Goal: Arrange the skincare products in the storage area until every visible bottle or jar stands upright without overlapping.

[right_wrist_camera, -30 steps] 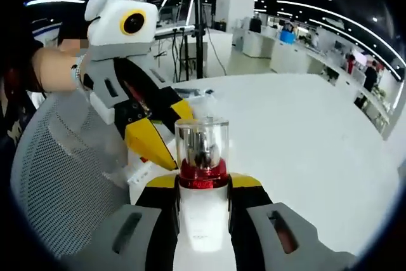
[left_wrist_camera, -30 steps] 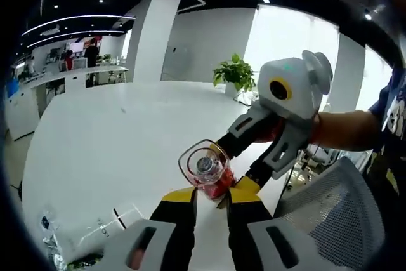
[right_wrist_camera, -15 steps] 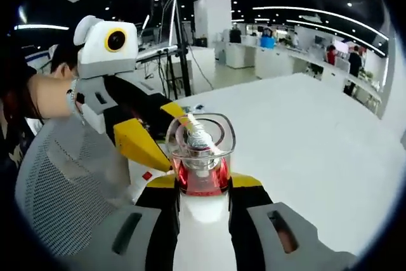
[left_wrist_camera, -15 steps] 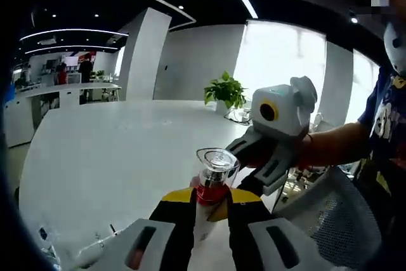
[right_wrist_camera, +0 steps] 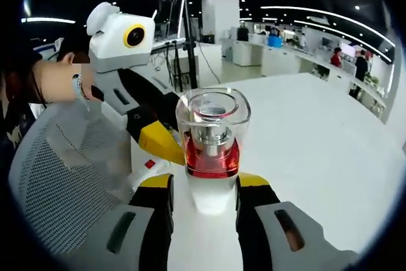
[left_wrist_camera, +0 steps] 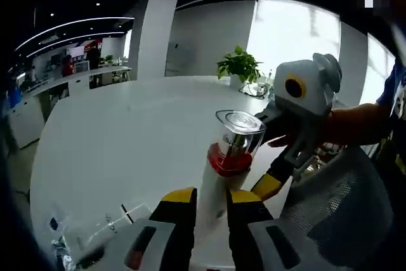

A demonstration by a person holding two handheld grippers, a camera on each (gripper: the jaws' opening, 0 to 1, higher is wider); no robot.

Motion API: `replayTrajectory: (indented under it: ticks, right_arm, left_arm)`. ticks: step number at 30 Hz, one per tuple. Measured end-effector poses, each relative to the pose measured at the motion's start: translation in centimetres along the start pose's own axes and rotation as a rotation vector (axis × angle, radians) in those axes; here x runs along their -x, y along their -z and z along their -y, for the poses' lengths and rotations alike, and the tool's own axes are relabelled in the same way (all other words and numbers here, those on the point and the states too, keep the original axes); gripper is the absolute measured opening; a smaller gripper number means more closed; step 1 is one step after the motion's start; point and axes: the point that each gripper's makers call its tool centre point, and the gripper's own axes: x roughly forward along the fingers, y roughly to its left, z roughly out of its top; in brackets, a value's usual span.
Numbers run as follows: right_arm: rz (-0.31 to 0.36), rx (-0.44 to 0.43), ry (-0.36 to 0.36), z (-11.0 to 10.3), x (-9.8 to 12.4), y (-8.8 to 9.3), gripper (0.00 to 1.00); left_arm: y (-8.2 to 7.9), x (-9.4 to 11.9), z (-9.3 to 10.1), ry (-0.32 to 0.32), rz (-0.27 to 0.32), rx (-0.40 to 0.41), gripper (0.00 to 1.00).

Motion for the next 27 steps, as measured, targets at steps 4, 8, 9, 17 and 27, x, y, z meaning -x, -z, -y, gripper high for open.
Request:
replayTrajectory:
  ticks: [4,8,9,17,27]
  right_arm:
    - [-0.033,0.018,0.012,-0.1,0.4,0.4,0.37]
    - [-0.106,0.064,0.032,-0.4,1.0,1.7,0.34]
    - [-0.118,0.078,0.038,-0.5,1.1,1.9,0.33]
    - [-0.135,0.050,0.034,-1.3,1.2,2.6,0.22]
    - [-0.002,-0.074,0.072,0.8,0.0,0.5,0.38]
  left_arm:
    - [-0.1,0.2,-0.5,-0.025,0.002,-0.011,0.20]
    - [-0.1,0.2,-1.0,-0.047,0.003,0.008,0.19]
    - [0.0,0.2,-1.1,-0.054,0.001,0.010,0.18]
    - [0.0,-0.2,-2.1,-0.089,0.004,0.036,0.16]
    - [0.7,-0.2,-1.9,-0.097,-0.041,-0.011,0.17]
